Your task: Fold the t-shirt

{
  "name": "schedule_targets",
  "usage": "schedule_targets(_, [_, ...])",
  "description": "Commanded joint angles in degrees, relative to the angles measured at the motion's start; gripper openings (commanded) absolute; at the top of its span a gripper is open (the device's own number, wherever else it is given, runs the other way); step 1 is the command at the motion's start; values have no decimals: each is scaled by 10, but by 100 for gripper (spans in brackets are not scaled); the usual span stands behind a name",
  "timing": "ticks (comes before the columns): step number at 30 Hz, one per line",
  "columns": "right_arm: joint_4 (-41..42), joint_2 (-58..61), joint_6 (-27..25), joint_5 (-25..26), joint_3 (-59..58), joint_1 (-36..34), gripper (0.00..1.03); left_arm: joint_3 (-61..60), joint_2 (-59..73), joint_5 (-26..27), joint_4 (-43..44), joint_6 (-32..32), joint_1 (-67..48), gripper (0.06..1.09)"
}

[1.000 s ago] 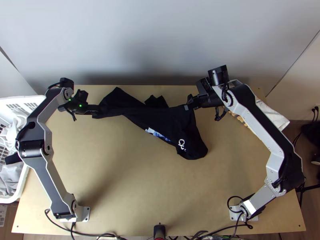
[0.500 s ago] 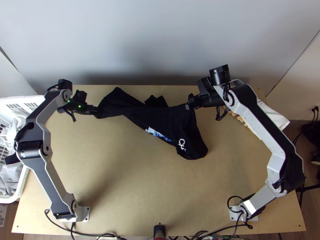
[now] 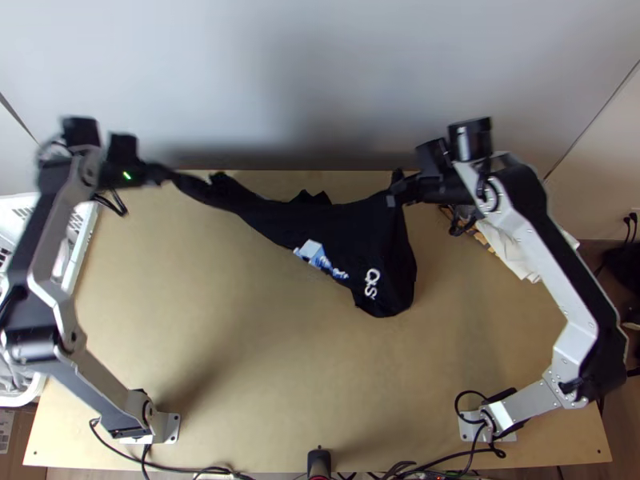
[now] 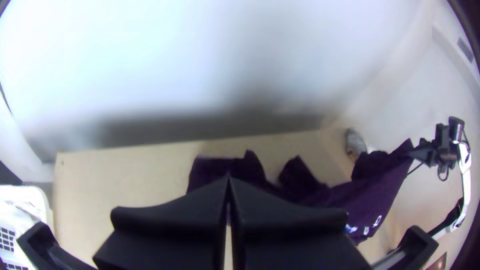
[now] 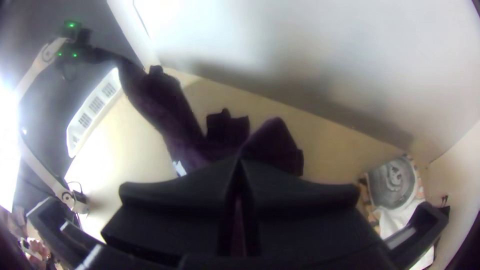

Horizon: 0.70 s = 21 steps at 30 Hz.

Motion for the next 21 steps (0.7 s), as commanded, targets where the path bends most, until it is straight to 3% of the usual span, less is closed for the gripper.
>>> schedule_targets(1, [-10, -41, -6, 9, 82, -40, 3, 140, -89, 31, 11, -90, -9, 9])
schedule_targets(6, [9, -74, -33, 87, 160, -78, 3, 186, -159, 1, 47, -102, -10, 9])
schedule_targets(10, [60, -130, -68, 100, 129, -95, 3, 147, -225, -13, 50, -89, -13, 9])
schedule_targets(14, [62, -225, -32, 98, 92, -79, 3, 76, -335, -13, 49, -79, -11, 9])
schedule_targets(21, [61, -444, -67, 96, 0, -44, 3, 13, -551, -13, 35, -35, 21, 9])
